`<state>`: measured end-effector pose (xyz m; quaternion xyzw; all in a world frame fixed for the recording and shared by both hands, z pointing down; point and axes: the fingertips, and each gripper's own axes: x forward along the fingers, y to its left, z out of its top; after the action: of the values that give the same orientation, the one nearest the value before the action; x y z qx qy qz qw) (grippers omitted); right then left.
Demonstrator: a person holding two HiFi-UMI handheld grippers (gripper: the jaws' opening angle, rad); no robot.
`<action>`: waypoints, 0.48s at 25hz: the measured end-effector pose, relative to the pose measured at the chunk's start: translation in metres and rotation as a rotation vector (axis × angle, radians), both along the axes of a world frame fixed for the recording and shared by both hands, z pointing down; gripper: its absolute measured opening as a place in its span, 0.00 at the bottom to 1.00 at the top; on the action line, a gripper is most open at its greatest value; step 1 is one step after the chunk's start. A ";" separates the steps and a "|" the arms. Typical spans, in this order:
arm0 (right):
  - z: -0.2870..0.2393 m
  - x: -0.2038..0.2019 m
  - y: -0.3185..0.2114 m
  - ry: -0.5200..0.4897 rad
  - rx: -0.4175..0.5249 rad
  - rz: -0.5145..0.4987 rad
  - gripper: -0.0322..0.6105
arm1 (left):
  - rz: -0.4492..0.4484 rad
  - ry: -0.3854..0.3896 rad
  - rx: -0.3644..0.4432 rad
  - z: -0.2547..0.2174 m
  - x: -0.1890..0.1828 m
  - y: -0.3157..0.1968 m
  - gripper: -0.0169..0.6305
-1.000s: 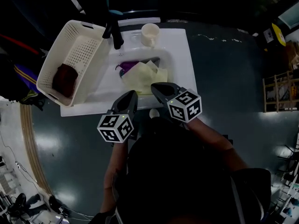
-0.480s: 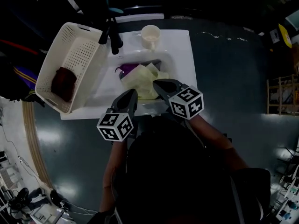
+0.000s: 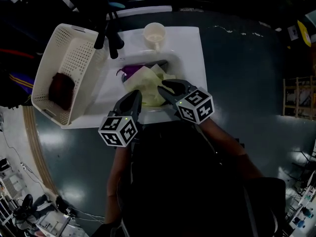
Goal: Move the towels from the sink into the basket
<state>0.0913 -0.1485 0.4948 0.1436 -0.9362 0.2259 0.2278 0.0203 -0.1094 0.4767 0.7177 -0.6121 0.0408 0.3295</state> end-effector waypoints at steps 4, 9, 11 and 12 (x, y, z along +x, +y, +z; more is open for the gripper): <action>0.015 0.002 -0.006 0.069 0.010 0.005 0.30 | -0.002 0.008 -0.011 0.006 -0.004 -0.001 0.03; 0.036 -0.004 -0.004 0.194 0.014 -0.013 0.41 | -0.005 0.024 0.005 0.008 -0.016 -0.002 0.03; 0.042 -0.007 -0.002 0.242 0.019 -0.014 0.45 | 0.006 0.030 0.009 0.009 -0.021 -0.002 0.03; 0.045 -0.008 -0.002 0.264 0.021 -0.009 0.45 | 0.017 0.034 0.010 0.009 -0.023 -0.001 0.03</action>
<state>0.0835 -0.1505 0.5398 0.1703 -0.9011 0.1941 0.3484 -0.0026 -0.1107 0.4858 0.7249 -0.6007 0.0285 0.3360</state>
